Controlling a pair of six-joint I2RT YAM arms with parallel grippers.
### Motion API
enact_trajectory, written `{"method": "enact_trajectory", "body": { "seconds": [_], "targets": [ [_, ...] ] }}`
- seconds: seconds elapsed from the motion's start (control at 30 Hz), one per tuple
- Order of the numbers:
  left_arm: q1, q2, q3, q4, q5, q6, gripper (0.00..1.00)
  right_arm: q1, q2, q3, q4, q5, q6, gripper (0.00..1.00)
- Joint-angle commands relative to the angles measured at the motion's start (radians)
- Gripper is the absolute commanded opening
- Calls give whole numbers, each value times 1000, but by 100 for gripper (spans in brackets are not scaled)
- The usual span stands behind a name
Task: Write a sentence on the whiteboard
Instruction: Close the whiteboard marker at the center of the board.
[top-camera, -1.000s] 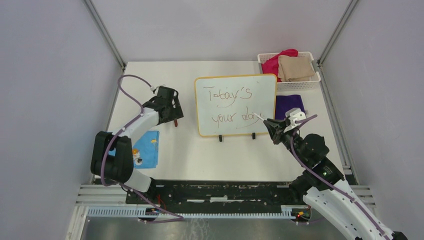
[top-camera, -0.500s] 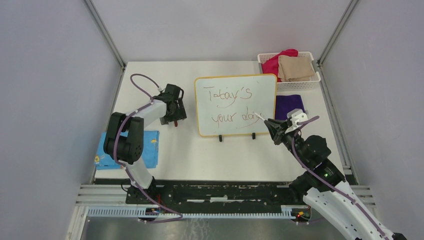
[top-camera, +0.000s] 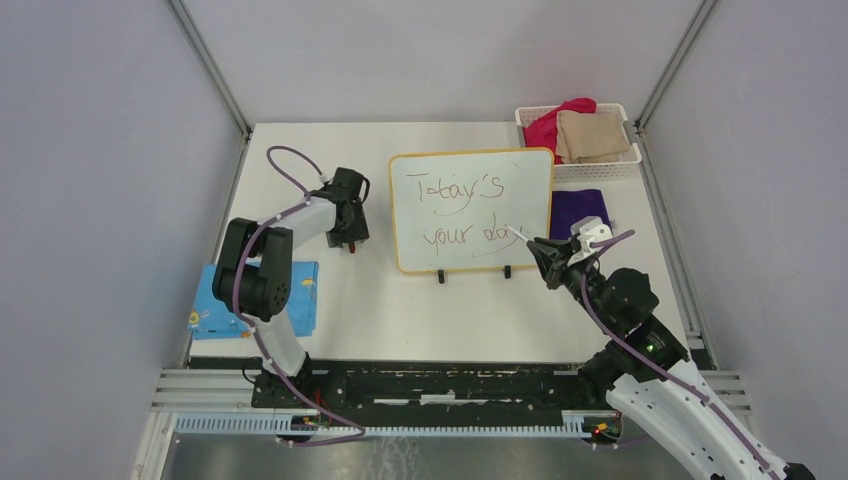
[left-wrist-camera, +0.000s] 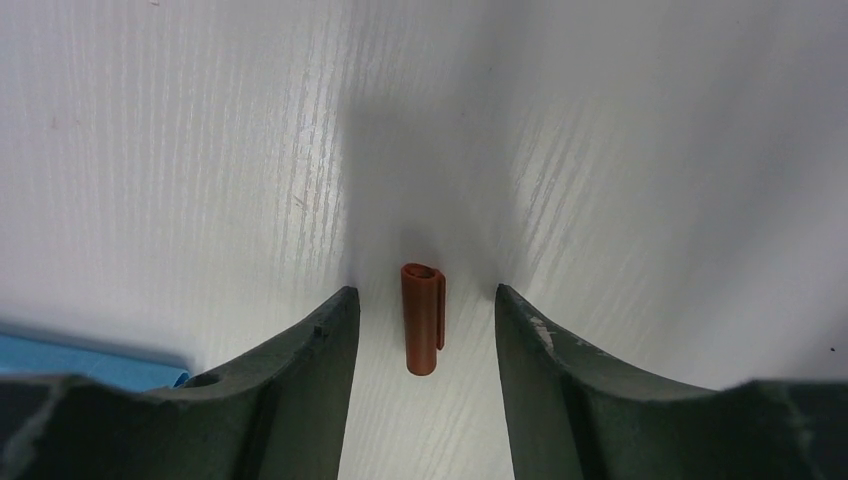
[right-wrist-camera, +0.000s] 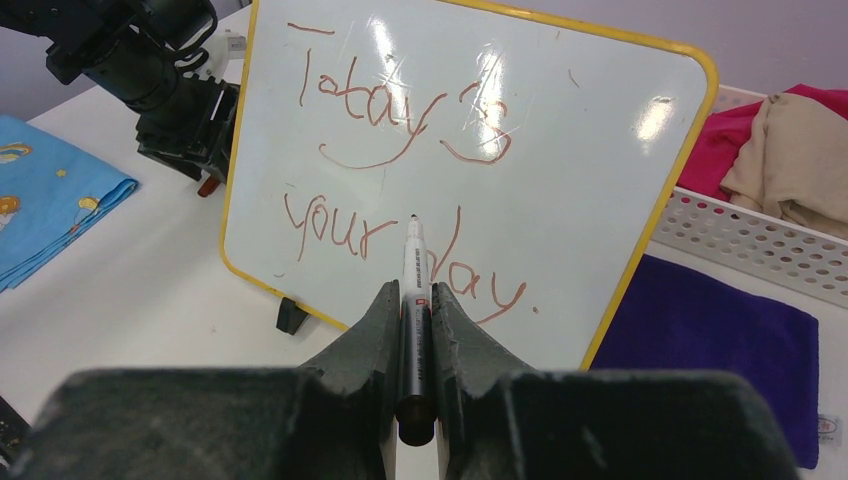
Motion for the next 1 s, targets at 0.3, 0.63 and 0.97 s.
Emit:
{"method": "enact_trajectory", "body": {
  "seconds": [0.3,0.63,0.97],
  "targets": [
    [3,49,16,-6,-9,45,52,3,-9,16,46,14,-6,0],
    [3,41,2,-52,-18,46,49,3,-16,14,43,16,-8,0],
    [3,19,-30,-72,-12,52,44,3,-13,14,47,15,-8,0]
  ]
}}
